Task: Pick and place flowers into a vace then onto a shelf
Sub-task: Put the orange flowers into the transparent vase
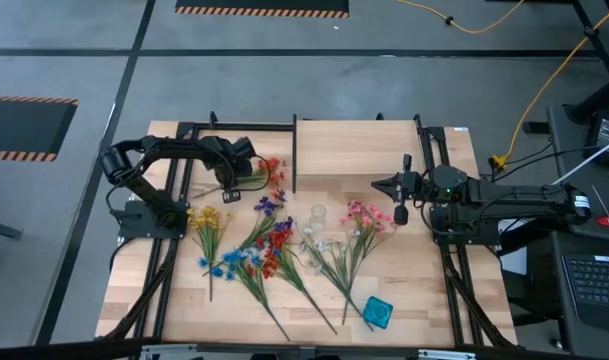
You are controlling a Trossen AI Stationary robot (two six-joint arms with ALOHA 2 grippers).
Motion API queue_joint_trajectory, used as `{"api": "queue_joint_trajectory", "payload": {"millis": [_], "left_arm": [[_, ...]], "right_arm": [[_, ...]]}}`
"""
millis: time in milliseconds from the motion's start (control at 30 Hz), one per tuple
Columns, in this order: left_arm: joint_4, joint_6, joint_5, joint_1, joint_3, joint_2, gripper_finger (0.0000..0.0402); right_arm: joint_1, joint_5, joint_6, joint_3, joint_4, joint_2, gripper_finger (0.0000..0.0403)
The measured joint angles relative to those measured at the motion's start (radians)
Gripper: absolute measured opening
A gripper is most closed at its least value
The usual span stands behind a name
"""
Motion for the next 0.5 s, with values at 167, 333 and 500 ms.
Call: {"api": "queue_joint_trajectory", "payload": {"millis": [167, 333, 500], "left_arm": [[-0.037, -0.013, -0.006, 0.047, 0.001, -0.103, 0.0006], [-0.035, -0.021, -0.004, 0.095, 0.001, -0.215, 0.0006], [-0.030, -0.011, 0.006, 0.128, 0.001, -0.338, 0.0006]], "right_arm": [[0.000, 0.000, 0.001, 0.000, 0.000, 0.000, 0.0023], [0.000, 0.000, 0.000, 0.000, 0.001, 0.000, 0.0023], [0.000, 0.000, -0.001, 0.000, 0.001, 0.000, 0.0023]]}}
